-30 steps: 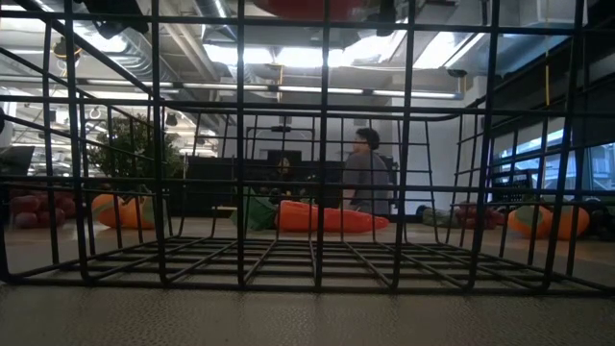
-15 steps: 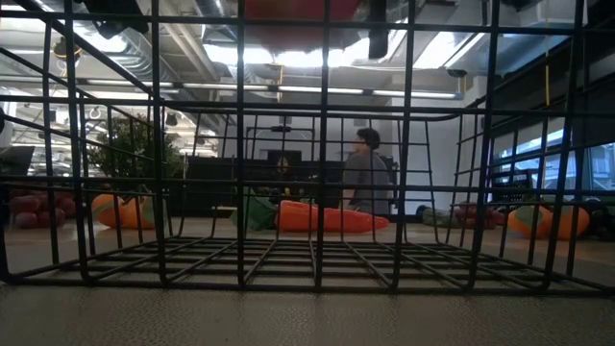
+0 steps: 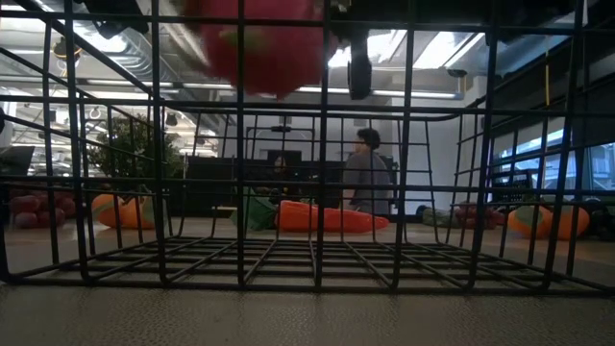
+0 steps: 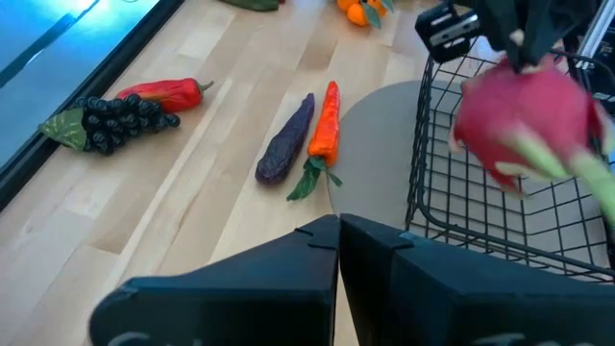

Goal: Build produce basket
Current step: Put the dragon fruit into the black wire basket

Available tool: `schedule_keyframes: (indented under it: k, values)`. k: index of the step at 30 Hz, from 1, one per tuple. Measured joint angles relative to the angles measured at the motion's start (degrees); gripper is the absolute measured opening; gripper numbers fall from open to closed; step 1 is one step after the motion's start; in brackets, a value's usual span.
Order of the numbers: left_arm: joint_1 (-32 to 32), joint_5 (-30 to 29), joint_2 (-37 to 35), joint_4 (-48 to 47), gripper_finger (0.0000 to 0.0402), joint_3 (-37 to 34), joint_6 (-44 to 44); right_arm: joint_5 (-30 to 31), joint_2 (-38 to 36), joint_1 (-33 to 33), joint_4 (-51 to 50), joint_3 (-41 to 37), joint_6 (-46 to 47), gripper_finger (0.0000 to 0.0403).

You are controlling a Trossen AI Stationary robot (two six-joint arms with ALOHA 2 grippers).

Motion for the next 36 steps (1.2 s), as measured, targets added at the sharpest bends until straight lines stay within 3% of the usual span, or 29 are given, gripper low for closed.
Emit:
schedule_keyframes:
  k: [18,27,36]
  values:
    - [0.0,-0.29,-0.01,-0.02,0.0,0.0,0.02,-3.88,1.91,-0.02,-2.78,0.02,-3.3,0.0]
    - [0.0,-0.28,-0.01,-0.02,0.0,0.0,0.0,-4.52,1.91,0.02,-6.21,0.02,-0.15,0.0001]
    - [0.0,-0.27,-0.01,-0.02,0.0,0.0,-0.02,-4.39,1.91,0.0,-5.88,0.02,-0.15,0.0067]
